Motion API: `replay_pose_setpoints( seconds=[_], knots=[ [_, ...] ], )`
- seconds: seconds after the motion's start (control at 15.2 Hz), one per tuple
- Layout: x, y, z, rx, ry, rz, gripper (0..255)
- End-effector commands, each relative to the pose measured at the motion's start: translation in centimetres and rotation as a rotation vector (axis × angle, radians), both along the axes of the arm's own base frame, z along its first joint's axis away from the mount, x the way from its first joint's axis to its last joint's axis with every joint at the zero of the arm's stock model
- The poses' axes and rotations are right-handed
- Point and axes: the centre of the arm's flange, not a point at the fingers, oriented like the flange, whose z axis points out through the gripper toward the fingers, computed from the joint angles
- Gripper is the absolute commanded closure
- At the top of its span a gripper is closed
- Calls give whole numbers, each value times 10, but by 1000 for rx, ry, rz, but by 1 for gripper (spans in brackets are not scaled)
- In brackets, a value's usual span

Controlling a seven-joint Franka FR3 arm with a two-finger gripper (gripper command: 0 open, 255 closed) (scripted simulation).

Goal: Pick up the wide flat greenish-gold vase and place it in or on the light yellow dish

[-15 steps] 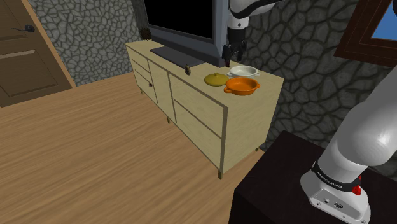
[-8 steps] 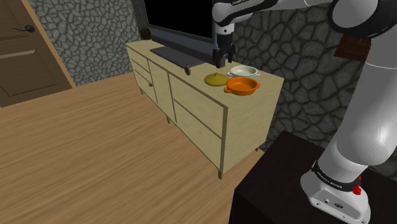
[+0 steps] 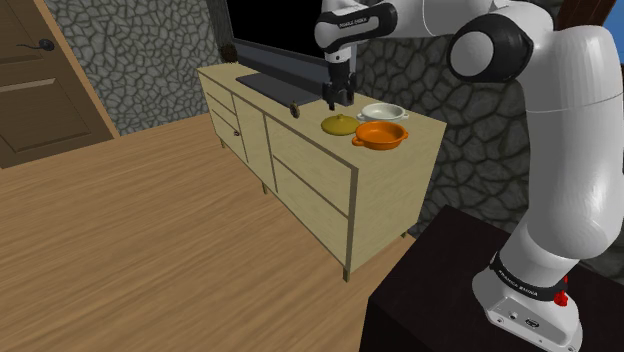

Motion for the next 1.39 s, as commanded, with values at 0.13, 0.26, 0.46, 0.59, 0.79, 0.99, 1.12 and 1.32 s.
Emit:
replay_pose_setpoints(
  seconds=[0.13, 0.26, 0.46, 0.59, 0.79, 0.99, 1.12, 1.32],
  knots=[
    [1, -2, -21, -1, 0, 0, 0],
    [1, -3, -35, -1, 0, 0, 0],
    [1, -3, -35, -1, 0, 0, 0],
    [1, -3, -35, -1, 0, 0, 0],
    [1, -3, -35, -1, 0, 0, 0],
    [1, -3, -35, -1, 0, 0, 255],
    [1, -3, -35, -1, 0, 0, 255],
    [1, -3, -35, -1, 0, 0, 255]
  ],
)
